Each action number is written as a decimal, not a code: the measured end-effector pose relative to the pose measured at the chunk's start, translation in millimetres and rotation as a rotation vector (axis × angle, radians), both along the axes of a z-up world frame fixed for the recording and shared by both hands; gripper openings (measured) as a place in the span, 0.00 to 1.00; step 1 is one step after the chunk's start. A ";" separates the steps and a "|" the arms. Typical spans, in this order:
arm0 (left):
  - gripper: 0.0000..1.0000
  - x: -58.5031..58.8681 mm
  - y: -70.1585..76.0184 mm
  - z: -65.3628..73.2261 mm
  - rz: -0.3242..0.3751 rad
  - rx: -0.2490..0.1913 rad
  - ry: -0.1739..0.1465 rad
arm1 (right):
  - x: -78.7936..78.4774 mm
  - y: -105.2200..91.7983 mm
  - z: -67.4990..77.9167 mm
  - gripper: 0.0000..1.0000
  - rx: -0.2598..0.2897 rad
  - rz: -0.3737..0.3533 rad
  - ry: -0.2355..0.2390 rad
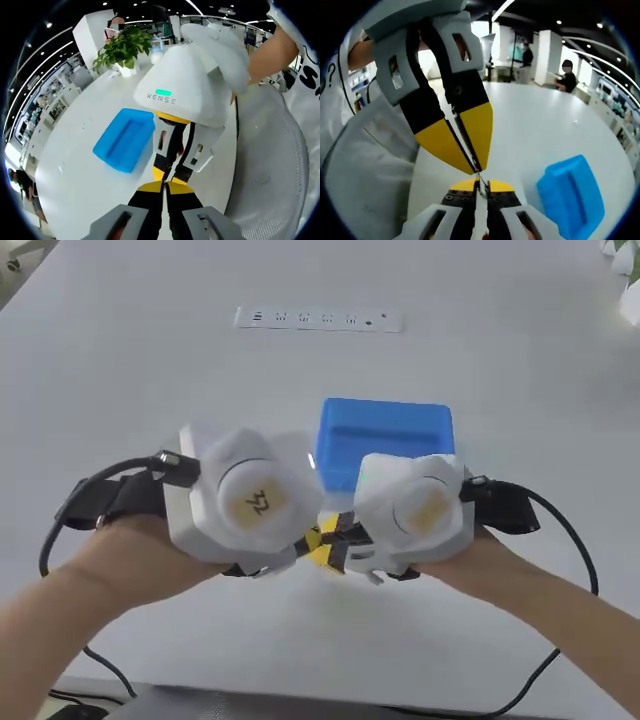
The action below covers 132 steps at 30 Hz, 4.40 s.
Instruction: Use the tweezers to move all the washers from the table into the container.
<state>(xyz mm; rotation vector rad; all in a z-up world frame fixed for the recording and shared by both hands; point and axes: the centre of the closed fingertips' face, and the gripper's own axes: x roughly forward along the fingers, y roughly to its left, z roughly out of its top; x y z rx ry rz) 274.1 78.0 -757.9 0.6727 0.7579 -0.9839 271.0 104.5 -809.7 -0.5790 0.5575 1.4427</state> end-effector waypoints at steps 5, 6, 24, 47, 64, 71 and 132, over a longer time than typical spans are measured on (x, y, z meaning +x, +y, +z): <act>0.00 2.8 1.5 6.0 0.084 -0.070 -0.013 | 3.1 -1.0 5.7 0.03 0.009 -0.017 -0.045; 0.00 3.4 1.5 10.0 0.108 -0.095 -0.018 | 1.5 -1.2 8.2 0.03 0.011 -0.017 -0.042; 0.52 -8.9 24.7 56.4 0.388 -0.337 -0.032 | -2.4 -4.7 50.7 0.03 0.041 -0.030 -0.058; 0.81 -49.6 71.5 44.7 0.654 -0.363 -0.167 | 60.8 -10.6 110.8 0.03 0.118 -0.164 -0.104; 0.91 -40.8 96.6 23.9 0.826 -0.404 -0.332 | 117.6 -13.4 73.9 0.04 0.110 -0.300 -0.078; 0.88 -40.6 100.8 8.5 0.822 -0.334 -0.337 | 133.0 -10.5 50.9 0.04 0.115 -0.368 -0.034; 0.99 -40.0 101.7 11.1 0.788 -0.260 -0.426 | 47.9 -21.2 53.9 0.04 0.208 -0.401 0.086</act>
